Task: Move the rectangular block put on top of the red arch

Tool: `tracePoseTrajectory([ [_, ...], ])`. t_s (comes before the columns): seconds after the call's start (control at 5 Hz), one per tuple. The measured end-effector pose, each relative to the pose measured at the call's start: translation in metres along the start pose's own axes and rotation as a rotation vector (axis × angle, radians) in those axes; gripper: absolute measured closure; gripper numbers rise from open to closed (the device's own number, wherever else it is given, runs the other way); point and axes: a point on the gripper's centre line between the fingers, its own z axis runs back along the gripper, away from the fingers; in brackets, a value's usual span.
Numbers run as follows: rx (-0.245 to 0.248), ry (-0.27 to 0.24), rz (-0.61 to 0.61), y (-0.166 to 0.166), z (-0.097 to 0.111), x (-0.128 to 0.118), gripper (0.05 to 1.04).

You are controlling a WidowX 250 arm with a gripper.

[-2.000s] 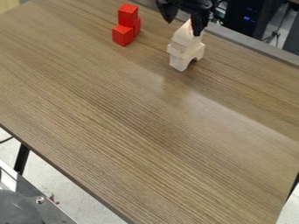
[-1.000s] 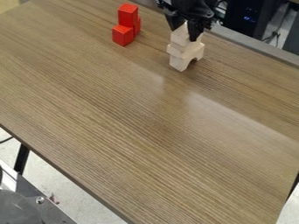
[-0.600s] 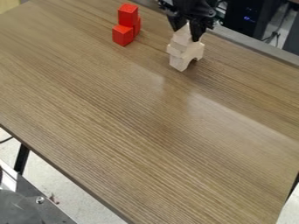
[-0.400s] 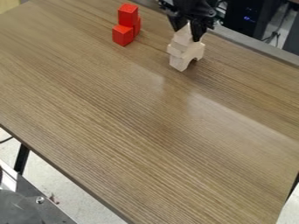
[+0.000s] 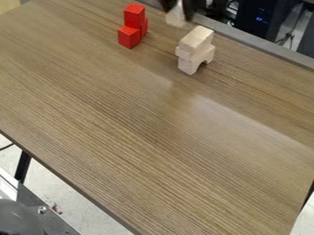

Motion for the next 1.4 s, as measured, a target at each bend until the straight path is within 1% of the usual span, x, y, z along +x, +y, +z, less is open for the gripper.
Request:
tracePoseTrajectory([
  [0.4,0.077,-0.03,0.1,0.034,0.006,0.01,0.551],
  [0.6,0.118,0.014,0.199,0.043,-0.005,0.009,0.551],
  [0.8,0.136,0.044,0.241,0.048,-0.016,0.011,0.551],
  [1.0,0.131,0.063,0.238,0.05,-0.025,0.011,0.551],
  [1.2,0.128,0.064,0.227,0.055,-0.025,0.009,0.551],
  [1.4,0.098,0.06,0.227,0.06,-0.025,0.009,0.551],
])
